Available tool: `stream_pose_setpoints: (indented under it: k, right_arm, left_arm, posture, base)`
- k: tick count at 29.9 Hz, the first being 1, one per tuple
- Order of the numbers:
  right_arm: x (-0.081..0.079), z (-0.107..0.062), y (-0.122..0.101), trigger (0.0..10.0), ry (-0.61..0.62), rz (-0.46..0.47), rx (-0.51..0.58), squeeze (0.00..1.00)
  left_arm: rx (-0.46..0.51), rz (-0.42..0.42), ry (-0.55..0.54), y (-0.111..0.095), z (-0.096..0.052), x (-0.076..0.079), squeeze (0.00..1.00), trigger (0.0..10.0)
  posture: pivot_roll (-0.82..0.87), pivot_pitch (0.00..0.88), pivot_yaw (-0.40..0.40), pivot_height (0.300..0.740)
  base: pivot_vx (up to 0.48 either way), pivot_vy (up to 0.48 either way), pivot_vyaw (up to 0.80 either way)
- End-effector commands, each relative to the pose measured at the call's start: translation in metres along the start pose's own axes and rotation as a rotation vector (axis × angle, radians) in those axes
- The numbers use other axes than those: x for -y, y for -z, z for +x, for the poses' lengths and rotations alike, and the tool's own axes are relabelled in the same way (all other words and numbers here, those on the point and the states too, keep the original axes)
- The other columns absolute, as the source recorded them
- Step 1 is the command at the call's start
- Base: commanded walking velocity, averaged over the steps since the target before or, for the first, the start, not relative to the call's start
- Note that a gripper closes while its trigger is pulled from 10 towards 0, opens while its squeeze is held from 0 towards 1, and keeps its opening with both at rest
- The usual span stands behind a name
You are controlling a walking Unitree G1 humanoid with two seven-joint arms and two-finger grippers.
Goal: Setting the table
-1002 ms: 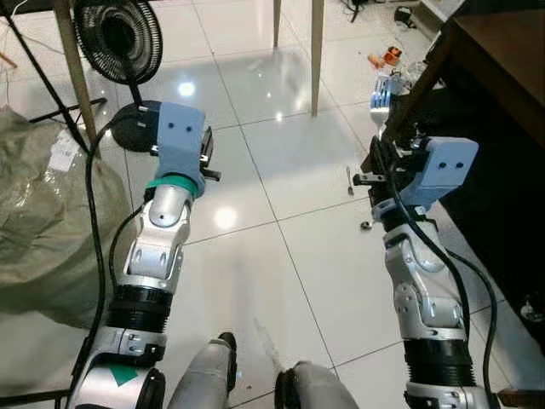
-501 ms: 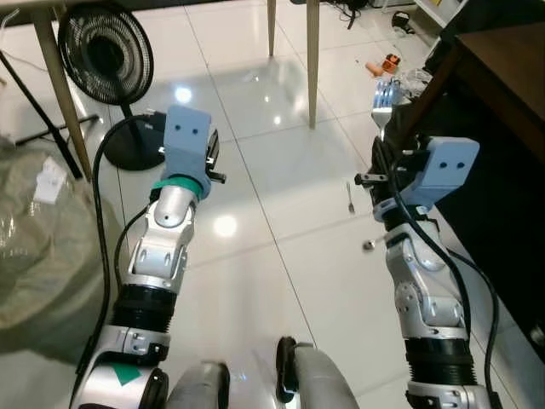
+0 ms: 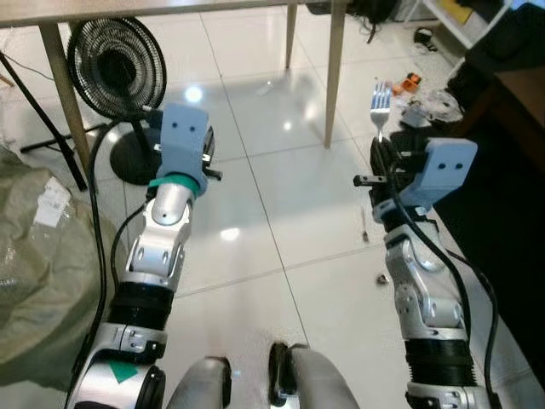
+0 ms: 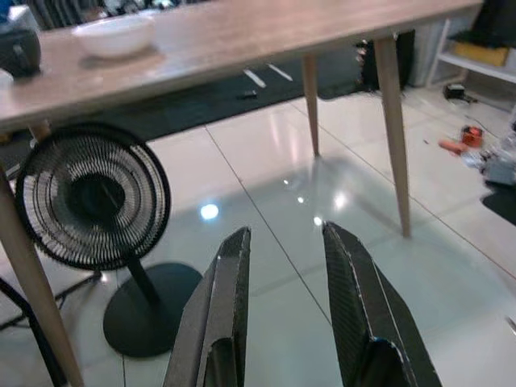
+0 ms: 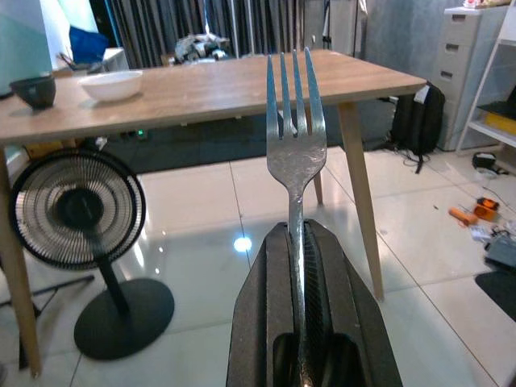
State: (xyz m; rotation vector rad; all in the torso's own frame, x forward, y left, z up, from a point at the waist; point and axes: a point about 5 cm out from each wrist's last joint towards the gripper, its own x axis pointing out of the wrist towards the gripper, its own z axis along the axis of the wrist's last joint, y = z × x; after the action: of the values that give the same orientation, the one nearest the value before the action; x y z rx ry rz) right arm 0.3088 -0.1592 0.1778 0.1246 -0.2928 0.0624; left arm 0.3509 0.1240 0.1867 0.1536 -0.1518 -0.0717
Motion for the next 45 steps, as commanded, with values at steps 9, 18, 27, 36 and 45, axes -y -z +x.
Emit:
stream_pose_setpoints:
  k: [9,18,27,36,45]
  right_arm:
    - [0.009,0.0,-0.003,10.0,0.064,0.018,0.005,0.0]
    - [0.027,0.004,0.003,10.0,0.183,0.1,-0.073,0.0]
    - [0.036,-0.004,0.008,10.0,0.234,0.046,-0.078,0.0]
    - [0.027,-0.006,0.011,10.0,0.05,-0.074,-0.099,0.0]
    - [0.022,-0.001,-0.021,10.0,-0.015,-0.013,0.071,0.0]
  left_arm:
    - [-0.016,0.006,0.015,0.004,0.0,0.003,0.0,10.0]
    - [0.015,0.037,0.122,-0.001,-0.003,0.018,0.0,10.0]
    - [0.015,0.047,0.223,-0.003,-0.003,0.031,0.0,10.0]
    - [0.048,0.065,0.309,-0.009,-0.005,0.045,0.0,10.0]
    - [0.1,0.091,0.358,-0.016,-0.009,0.054,0.0,10.0]
  posture:
    - [0.09,0.11,-0.01,0.74]
    - [0.09,0.112,0.006,0.74]
    - [0.09,0.115,0.058,0.74]
    - [0.1,0.119,0.064,0.74]
    - [0.11,0.118,0.067,0.74]
  base:
    - [0.48,0.0,0.0]
    - [0.48,0.0,0.0]
    - [0.48,0.0,0.0]
    - [0.48,0.0,0.0]
    - [0.48,0.0,0.0]
